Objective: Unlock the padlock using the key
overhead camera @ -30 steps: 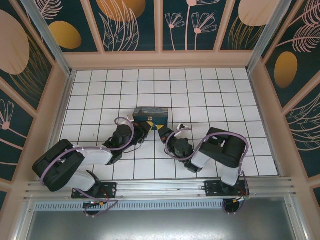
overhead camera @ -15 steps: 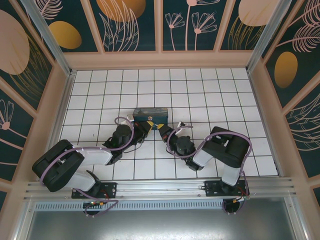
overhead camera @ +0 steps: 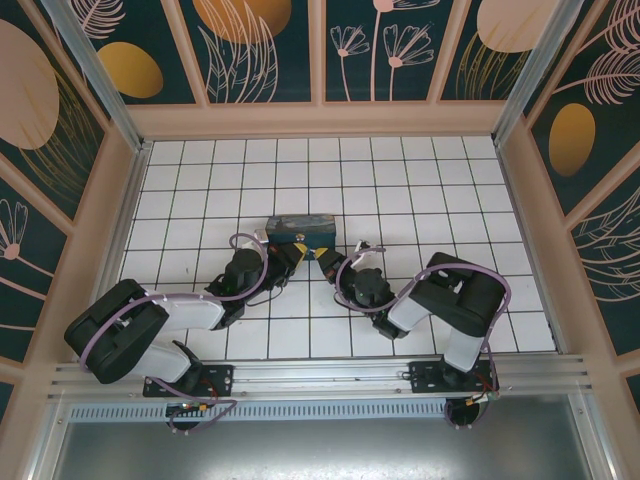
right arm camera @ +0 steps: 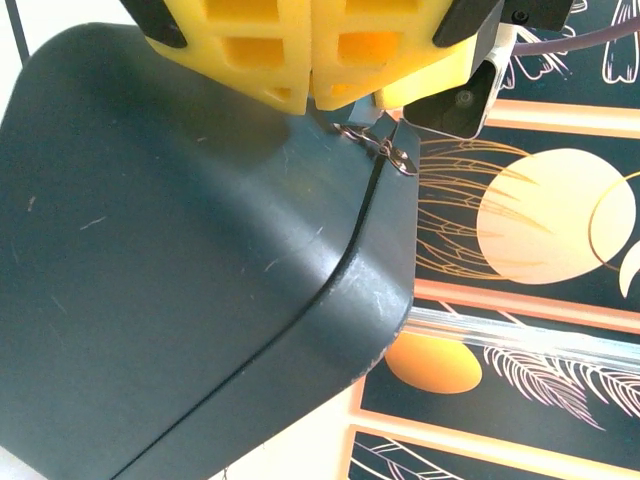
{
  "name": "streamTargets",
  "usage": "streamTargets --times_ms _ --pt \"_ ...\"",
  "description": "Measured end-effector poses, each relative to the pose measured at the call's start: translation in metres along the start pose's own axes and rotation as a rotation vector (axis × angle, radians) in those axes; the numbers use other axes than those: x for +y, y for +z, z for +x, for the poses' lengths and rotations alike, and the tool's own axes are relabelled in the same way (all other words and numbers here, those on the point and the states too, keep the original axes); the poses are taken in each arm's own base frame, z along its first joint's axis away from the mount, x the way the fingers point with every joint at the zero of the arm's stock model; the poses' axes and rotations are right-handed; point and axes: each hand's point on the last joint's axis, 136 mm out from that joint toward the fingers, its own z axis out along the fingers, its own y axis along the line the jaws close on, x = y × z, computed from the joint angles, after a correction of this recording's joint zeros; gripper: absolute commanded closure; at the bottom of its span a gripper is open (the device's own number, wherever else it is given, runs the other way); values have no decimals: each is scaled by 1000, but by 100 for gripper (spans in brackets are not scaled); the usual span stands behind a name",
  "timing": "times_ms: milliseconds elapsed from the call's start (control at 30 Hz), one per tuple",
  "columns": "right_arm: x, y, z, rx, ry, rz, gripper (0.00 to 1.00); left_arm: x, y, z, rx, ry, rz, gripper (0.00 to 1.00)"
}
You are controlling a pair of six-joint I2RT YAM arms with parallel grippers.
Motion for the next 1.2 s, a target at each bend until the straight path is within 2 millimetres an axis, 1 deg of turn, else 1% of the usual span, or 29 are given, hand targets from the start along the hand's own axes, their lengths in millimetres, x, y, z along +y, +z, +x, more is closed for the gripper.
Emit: streamTargets --times_ms 400,667,867,1000,1200 --pt "0 2 -2 23 -80 36 100 2 0 1 4 -1 -7 100" --pt "0 8 -2 34 -183 80 100 4 0 -3 -6 -3 -17 100" --pt "-1 8 -2 33 -238 93 100 5 0 -3 -5 -3 -19 100" --pt "0 8 -1 38 -232 91 100 5 0 -3 -4 -3 -19 100" --pt "0 8 1 57 -113 87 100 5 0 -3 -7 -4 -19 100"
